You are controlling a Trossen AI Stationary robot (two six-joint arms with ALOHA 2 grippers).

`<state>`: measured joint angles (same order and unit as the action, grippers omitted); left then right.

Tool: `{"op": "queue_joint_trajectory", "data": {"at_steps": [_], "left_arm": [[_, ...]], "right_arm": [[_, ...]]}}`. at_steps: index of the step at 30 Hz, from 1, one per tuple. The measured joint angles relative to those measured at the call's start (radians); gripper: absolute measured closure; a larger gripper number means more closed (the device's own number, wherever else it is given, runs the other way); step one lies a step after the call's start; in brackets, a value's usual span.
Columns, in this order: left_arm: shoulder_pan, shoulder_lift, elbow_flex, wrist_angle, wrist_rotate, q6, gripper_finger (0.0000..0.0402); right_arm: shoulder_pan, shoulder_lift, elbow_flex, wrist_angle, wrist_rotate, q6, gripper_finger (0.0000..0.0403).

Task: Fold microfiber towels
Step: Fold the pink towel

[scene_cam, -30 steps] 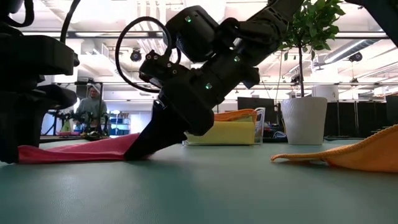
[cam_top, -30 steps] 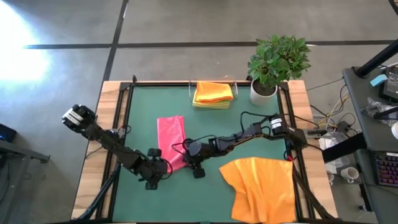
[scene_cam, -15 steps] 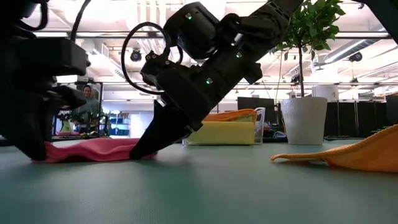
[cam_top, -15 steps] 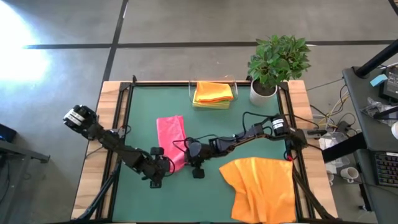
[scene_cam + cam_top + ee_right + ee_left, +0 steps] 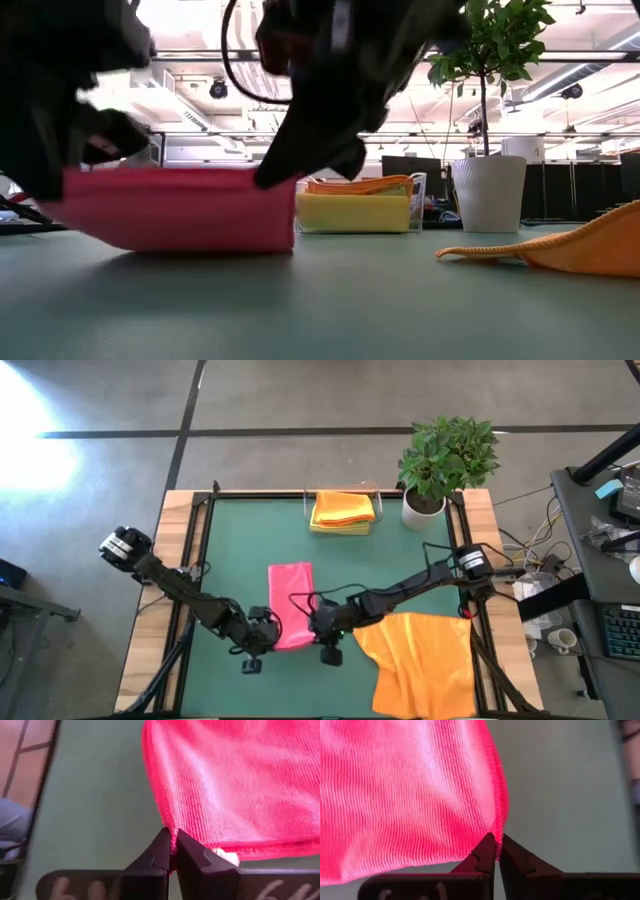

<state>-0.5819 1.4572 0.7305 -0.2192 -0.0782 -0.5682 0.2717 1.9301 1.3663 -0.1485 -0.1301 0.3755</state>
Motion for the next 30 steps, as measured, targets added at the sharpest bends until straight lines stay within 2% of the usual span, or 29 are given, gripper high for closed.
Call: {"op": "queue_joint_trajectory", "data": {"at_steps": [5,19,25,30], "left_arm": [[0.000,0.000,0.060,0.005,0.078,-0.010,0.0401],[-0.038,0.000,0.160,0.009,0.143,-0.235,0.0401],[-0.048,-0.001,0.151,-0.018,0.043,-0.236,0.0402],[-0.027,-0.001,0.152,-0.142,-0.068,-0.237,0.0402]], "right_arm": [[0.054,-0.031,0.001,-0.039,0.004,0.048,0.0394],[0.155,-0.055,0.003,-0.029,0.043,0.157,0.0394],[0.142,-0.064,0.003,-0.060,0.132,0.148,0.0394],[0.097,-0.071,0.002,-0.060,0.184,0.106,0.0394]]}}
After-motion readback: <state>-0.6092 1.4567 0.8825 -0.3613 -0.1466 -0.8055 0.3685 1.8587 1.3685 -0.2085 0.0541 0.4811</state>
